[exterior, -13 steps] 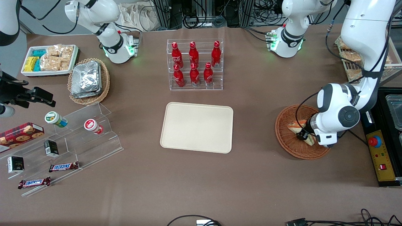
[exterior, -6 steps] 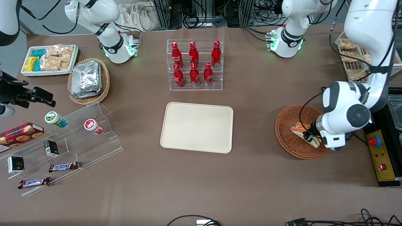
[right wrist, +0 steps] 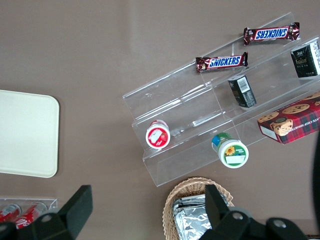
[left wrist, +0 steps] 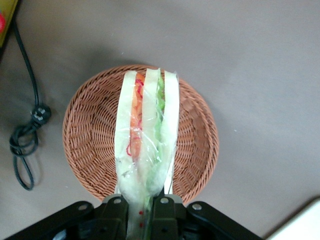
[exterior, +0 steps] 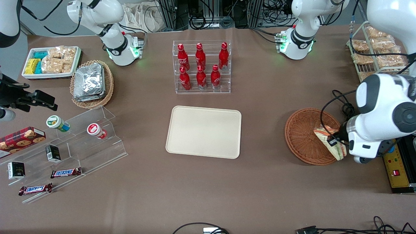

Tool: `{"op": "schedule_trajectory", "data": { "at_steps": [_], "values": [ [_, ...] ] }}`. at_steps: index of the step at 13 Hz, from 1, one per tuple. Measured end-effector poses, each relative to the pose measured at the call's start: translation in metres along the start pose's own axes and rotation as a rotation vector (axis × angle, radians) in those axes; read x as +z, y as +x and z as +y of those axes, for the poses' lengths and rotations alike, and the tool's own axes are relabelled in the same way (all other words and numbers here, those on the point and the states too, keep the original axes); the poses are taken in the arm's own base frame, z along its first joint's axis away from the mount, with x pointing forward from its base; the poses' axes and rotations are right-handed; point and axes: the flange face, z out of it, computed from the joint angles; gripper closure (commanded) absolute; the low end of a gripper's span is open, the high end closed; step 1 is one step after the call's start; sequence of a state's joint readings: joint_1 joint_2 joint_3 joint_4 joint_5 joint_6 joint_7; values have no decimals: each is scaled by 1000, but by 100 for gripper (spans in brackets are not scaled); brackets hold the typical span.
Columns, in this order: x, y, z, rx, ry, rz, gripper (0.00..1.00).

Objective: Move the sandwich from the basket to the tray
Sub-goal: 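Carry the sandwich with the left gripper over to the cream tray, then lower the sandwich onto the tray and open the left gripper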

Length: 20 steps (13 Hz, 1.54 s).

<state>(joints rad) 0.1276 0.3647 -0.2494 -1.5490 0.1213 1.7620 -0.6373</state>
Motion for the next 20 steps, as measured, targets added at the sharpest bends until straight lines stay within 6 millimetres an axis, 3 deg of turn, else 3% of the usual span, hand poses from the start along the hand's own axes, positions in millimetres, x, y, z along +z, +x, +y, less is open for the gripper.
{"op": "schedule_trajectory", "data": {
  "at_steps": [2, 5, 8, 11, 13, 14, 20],
  "values": [
    [-21, -15, 25, 117, -7, 19, 100],
    [-12, -70, 109, 309, 3, 17, 100],
    [34, -128, 201, 461, 7, -1, 100],
    [105, -166, 264, 498, -37, -43, 100],
    [143, -183, 286, 510, -41, -74, 100],
    [150, -189, 291, 512, -35, -83, 100],
    [156, -238, 317, 581, -26, -80, 100]
  ]
}}
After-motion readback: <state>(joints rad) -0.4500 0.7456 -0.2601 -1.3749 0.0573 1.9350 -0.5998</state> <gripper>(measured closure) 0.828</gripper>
